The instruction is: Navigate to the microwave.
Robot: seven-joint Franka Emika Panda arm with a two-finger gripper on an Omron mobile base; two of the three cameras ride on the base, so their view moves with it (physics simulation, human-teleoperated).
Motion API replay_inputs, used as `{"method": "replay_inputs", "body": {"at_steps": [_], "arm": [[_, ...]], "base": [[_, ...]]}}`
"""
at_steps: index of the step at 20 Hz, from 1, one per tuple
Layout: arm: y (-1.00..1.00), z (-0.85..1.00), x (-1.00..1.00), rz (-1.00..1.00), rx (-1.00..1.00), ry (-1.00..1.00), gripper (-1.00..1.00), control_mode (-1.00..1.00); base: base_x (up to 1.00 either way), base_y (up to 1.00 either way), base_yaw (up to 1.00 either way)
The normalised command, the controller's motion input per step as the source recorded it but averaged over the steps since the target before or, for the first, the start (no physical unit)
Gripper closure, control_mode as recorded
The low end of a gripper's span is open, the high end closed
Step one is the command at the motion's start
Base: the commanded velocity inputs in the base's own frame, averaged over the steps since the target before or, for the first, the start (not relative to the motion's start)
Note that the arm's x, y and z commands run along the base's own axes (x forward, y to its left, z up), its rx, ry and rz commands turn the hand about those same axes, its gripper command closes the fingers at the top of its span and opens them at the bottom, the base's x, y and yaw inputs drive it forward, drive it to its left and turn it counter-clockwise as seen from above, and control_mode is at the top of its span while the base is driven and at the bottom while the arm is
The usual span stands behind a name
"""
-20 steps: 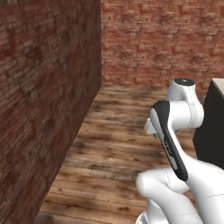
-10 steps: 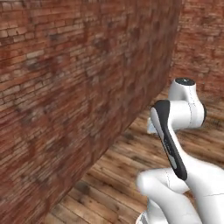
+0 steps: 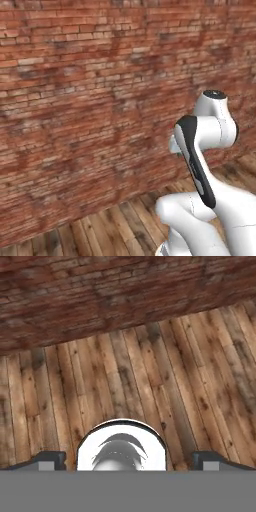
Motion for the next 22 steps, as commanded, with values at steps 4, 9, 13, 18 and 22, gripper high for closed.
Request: {"method": "replay_inputs", "body": {"at_steps": [4,9,13,18,22], "arm": [[0.0,0.0,0.0,0.0,0.0,0.0,-1.0,1.0],[0.0,0.0,0.0,0.0,0.0,0.0,-1.0,1.0],[0.0,0.0,0.0,0.0,0.0,0.0,-1.0,1.0],[0.0,0.0,0.0,0.0,0.0,0.0,-1.0,1.0],[0.0,0.0,0.0,0.0,0.0,0.0,-1.0,1.0]], "base": [[0.0,0.0,0.93],[0.08,0.0,0.92],[0.45,0.0,0.87],[0.93,-0.16,0.76],[1.0,-0.33,0.57]]}}
